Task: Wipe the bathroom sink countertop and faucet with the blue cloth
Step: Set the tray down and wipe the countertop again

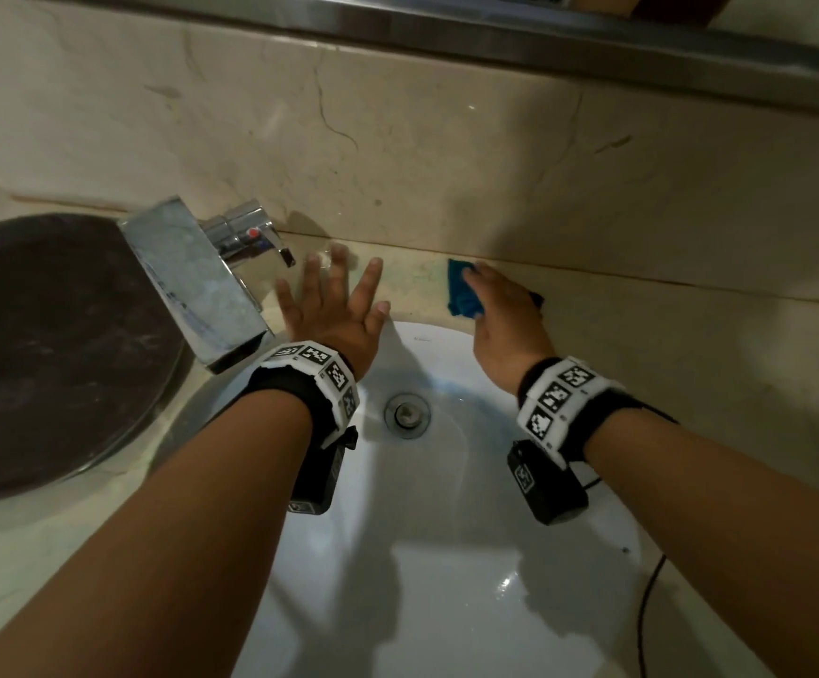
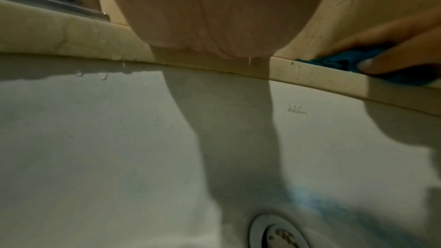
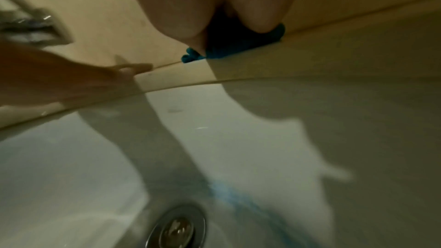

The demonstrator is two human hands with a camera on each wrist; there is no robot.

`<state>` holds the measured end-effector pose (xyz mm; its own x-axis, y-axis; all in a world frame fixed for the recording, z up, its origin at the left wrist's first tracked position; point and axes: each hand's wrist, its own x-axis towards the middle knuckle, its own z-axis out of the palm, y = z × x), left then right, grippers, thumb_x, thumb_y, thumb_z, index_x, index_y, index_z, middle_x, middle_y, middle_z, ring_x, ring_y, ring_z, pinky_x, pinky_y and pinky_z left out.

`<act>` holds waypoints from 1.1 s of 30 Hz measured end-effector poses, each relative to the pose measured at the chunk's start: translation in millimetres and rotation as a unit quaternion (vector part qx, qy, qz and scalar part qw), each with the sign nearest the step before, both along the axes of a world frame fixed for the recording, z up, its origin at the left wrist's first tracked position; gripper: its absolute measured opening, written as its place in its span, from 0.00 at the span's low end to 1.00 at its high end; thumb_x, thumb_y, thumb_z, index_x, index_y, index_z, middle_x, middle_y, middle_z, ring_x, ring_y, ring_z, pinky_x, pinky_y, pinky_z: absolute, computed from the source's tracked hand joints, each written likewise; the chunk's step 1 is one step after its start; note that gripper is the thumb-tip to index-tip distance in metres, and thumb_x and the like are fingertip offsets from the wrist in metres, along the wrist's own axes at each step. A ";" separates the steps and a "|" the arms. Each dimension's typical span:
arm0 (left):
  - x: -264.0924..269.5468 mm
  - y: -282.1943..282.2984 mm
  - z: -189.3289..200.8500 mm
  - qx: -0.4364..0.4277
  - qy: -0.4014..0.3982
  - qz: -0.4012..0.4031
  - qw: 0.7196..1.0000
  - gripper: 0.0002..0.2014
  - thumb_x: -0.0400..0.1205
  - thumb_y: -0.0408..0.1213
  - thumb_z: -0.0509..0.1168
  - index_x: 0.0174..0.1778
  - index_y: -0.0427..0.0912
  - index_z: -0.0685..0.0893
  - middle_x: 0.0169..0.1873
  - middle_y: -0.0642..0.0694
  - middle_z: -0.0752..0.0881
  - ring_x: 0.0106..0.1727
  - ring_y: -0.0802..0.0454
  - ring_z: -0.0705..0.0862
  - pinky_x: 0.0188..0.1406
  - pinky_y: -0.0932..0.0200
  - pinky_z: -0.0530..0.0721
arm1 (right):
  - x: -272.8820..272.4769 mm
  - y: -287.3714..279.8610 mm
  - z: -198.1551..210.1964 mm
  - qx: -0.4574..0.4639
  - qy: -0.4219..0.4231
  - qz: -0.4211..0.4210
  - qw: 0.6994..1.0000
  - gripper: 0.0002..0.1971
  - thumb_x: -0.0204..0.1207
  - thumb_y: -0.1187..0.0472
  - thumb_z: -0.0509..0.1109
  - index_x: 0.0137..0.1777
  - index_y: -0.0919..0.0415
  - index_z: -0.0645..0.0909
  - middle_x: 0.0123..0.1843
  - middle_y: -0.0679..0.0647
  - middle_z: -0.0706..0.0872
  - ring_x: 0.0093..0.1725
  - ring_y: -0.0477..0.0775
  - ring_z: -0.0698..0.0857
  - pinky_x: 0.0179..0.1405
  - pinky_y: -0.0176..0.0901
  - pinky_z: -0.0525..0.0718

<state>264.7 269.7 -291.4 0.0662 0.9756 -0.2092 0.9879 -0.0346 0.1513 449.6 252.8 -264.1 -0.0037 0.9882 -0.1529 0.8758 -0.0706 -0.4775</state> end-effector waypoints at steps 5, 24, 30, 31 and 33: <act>0.3 1.7 -0.2 -0.003 0.017 -0.004 1.000 0.27 0.86 0.55 0.37 0.80 0.62 0.35 0.82 0.49 0.33 0.82 0.43 0.34 0.77 0.34 0.34 | -43.9 14.5 2.8 0.009 -0.030 0.092 0.995 0.32 0.78 0.71 0.57 0.81 0.53 0.56 0.84 0.48 0.53 0.82 0.53 0.52 0.80 0.39 0.48; 0.7 -0.7 1.9 -0.005 -0.001 0.002 1.000 0.27 0.86 0.56 0.38 0.80 0.63 0.37 0.81 0.51 0.32 0.81 0.45 0.31 0.76 0.36 0.31 | 63.6 -19.6 -1.6 -0.031 -0.052 -0.048 0.997 0.30 0.79 0.73 0.54 0.80 0.54 0.60 0.84 0.51 0.55 0.82 0.52 0.55 0.79 0.37 0.48; 5.8 -10.8 15.2 -0.042 0.003 -0.003 0.999 0.28 0.87 0.53 0.39 0.81 0.58 0.36 0.81 0.47 0.31 0.81 0.43 0.30 0.78 0.34 0.32 | 50.8 -52.0 -11.1 0.068 -0.023 -0.001 0.997 0.29 0.73 0.79 0.60 0.75 0.62 0.70 0.79 0.62 0.66 0.78 0.62 0.66 0.77 0.40 0.55; 6.2 -15.8 19.3 -0.059 0.005 -0.010 0.998 0.28 0.87 0.53 0.40 0.81 0.57 0.35 0.81 0.46 0.30 0.81 0.42 0.29 0.78 0.34 0.33 | 49.1 -57.3 -11.5 0.081 -0.016 0.012 0.996 0.28 0.73 0.79 0.60 0.73 0.62 0.72 0.77 0.61 0.69 0.77 0.62 0.67 0.76 0.42 0.57; 5.7 -30.5 27.1 -0.096 0.018 -0.031 0.995 0.30 0.87 0.53 0.41 0.81 0.57 0.33 0.80 0.47 0.28 0.80 0.42 0.28 0.76 0.32 0.31 | 49.2 -66.6 -7.8 0.042 0.019 0.019 0.999 0.25 0.74 0.77 0.59 0.67 0.55 0.77 0.70 0.51 0.75 0.72 0.52 0.71 0.72 0.36 0.61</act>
